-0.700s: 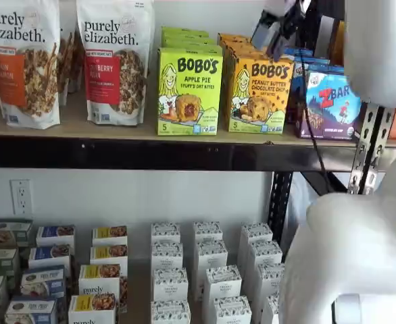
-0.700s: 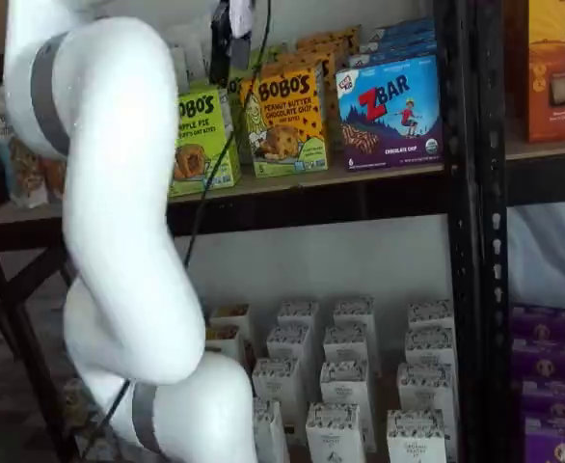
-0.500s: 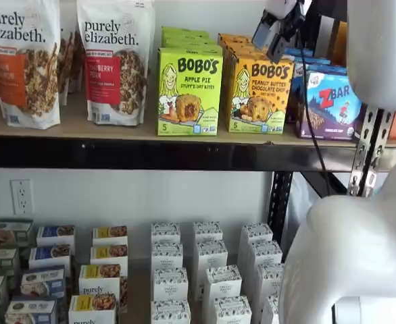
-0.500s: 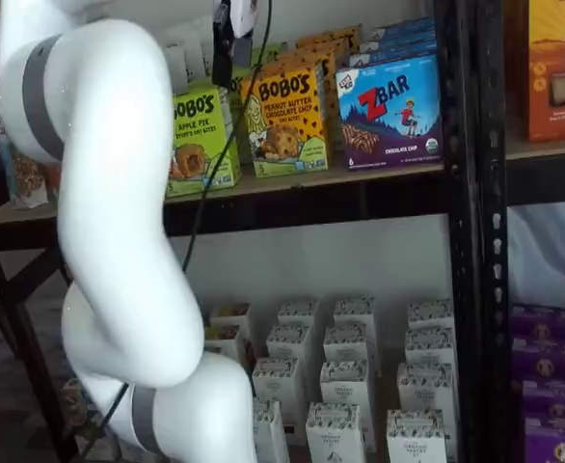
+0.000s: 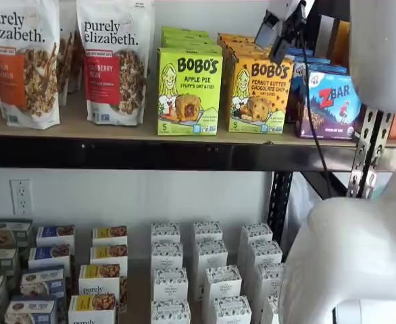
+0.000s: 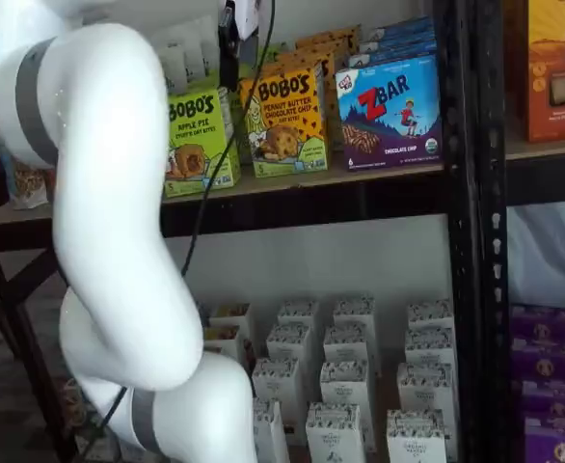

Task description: Pick up the orange box on the top shelf, the fifth box from the left

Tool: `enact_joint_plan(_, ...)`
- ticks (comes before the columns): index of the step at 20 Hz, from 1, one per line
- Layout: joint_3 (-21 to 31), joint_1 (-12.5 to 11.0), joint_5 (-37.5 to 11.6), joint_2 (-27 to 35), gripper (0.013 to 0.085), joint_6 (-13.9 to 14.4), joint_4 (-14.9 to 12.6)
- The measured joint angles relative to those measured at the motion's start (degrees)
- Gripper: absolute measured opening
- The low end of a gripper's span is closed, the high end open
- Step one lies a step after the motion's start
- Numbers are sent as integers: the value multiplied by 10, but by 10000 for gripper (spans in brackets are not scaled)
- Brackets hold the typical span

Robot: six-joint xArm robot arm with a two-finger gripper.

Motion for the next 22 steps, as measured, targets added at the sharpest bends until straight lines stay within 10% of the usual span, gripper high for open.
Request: enact_joint_plan(22, -88, 59, -48, 72, 850, 22, -117)
